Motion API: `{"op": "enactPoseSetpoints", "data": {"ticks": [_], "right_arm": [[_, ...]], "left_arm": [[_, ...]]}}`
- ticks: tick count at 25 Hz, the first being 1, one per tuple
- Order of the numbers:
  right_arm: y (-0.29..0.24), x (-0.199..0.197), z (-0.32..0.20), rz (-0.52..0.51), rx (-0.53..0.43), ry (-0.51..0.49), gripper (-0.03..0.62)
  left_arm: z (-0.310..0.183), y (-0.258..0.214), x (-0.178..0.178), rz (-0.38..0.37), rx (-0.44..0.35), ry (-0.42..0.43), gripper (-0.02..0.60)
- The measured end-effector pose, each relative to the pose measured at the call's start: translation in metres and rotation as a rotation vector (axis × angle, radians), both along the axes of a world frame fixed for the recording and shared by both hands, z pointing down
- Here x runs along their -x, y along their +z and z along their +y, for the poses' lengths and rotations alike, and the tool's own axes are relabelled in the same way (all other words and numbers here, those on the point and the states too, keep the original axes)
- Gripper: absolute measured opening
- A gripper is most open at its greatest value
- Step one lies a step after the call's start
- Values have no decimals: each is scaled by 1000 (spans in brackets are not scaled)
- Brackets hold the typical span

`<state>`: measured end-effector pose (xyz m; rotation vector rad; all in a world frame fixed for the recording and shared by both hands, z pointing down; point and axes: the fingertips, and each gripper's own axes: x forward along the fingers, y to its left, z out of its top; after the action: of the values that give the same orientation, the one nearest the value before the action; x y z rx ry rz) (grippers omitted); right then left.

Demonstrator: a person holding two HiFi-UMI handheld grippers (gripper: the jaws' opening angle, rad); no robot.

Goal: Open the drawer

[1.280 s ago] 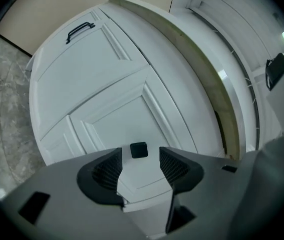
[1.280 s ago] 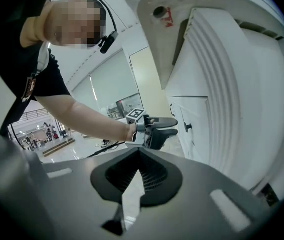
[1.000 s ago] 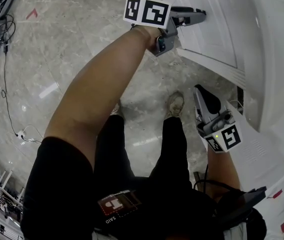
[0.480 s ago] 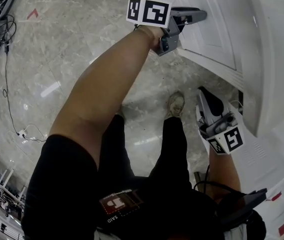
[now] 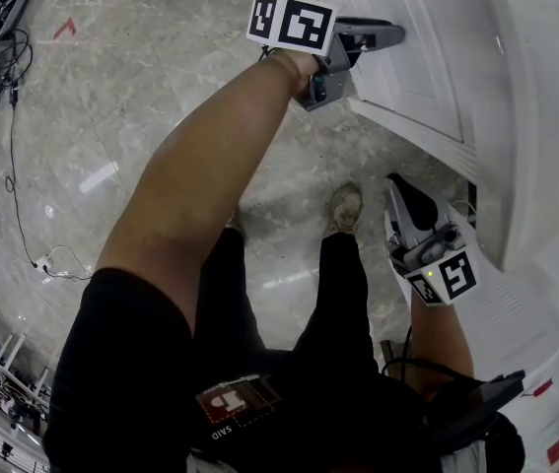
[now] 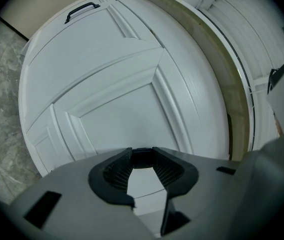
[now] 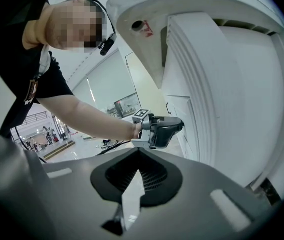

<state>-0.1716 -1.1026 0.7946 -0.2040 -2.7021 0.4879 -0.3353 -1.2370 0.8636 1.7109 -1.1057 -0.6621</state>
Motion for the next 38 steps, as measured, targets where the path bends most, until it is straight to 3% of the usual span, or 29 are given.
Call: {"op": "enactPoseSetpoints", "data": {"ticks": [38], "right_arm": [[-10,35,53,-15,14,-72,-2]], "left_arm": [[85,8,16,4,18,40,126]]}}
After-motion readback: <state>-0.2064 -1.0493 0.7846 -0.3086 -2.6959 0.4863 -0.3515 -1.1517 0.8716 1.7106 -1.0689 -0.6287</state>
